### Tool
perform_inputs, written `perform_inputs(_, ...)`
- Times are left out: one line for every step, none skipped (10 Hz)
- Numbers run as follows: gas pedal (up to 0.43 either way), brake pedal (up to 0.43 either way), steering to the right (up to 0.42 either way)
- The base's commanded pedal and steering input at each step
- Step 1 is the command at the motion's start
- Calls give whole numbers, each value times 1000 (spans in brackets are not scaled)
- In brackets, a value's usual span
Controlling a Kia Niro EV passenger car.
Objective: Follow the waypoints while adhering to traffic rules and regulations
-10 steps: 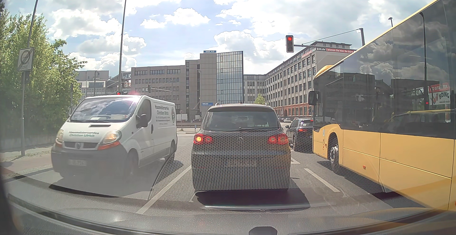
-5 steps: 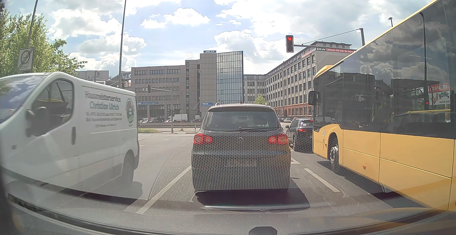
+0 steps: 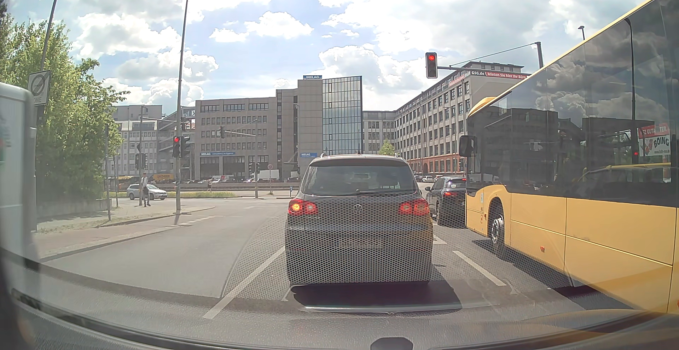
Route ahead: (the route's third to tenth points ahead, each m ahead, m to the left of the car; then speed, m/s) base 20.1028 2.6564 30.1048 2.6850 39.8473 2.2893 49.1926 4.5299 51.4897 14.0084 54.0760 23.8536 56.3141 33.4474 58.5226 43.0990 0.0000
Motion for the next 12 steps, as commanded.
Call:
perform_inputs(0,378,-1)
perform_inputs(0,378,-1)
perform_inputs(0,378,-1)
perform_inputs(0,378,-1)
perform_inputs(0,378,-1)
perform_inputs(0,384,-1)
perform_inputs(0,378,-1)
perform_inputs(0,378,-1)
perform_inputs(0,378,-1)
perform_inputs(0,378,-1)
perform_inputs(0,378,-1)
perform_inputs(0,378,-1)
